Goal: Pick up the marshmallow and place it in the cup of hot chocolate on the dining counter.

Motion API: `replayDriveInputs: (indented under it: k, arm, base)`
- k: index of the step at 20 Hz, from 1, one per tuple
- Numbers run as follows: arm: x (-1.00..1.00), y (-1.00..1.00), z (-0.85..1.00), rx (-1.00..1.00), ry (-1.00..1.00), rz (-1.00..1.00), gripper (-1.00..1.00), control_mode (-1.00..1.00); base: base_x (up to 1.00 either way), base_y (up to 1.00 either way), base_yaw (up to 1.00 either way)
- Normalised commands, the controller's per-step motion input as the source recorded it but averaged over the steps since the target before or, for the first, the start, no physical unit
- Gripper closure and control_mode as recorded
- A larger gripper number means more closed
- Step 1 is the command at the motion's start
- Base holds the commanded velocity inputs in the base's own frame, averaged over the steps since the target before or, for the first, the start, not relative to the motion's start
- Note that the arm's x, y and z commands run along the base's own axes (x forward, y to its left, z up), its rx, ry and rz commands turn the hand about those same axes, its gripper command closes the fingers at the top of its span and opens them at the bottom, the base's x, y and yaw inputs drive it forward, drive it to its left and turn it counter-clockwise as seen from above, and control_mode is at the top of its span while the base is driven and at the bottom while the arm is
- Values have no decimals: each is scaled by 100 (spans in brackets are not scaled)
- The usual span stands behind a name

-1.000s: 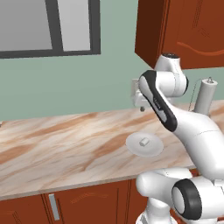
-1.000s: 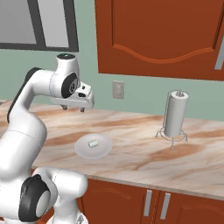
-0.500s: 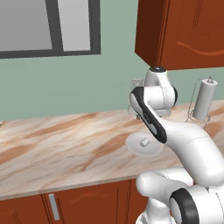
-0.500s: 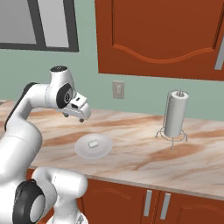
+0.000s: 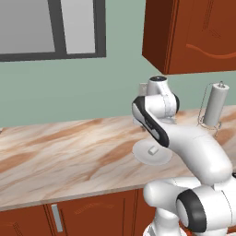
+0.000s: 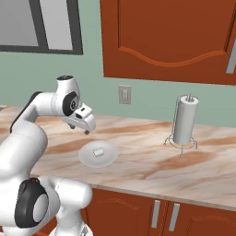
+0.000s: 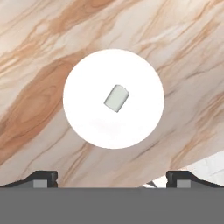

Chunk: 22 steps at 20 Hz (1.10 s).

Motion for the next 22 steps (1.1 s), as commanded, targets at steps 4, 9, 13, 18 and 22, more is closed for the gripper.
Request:
replayDriveInputs:
  k: [4, 9, 13, 18, 22]
  arm:
    - [16, -1, -30, 0, 7, -5, -100, -100]
    - [17, 0, -42, 0, 0, -8, -100, -100]
    - [15, -8, -42, 0, 0, -9, -100, -100]
    - [9, -20, -27, 0, 0, -11, -100, -100]
    - [0, -18, -19, 0, 0, -11, -100, -100]
  base:
    - [0, 0, 0]
    - [0, 0, 0]
    - [0, 0, 0]
    - [0, 0, 0]
    - [0, 0, 0]
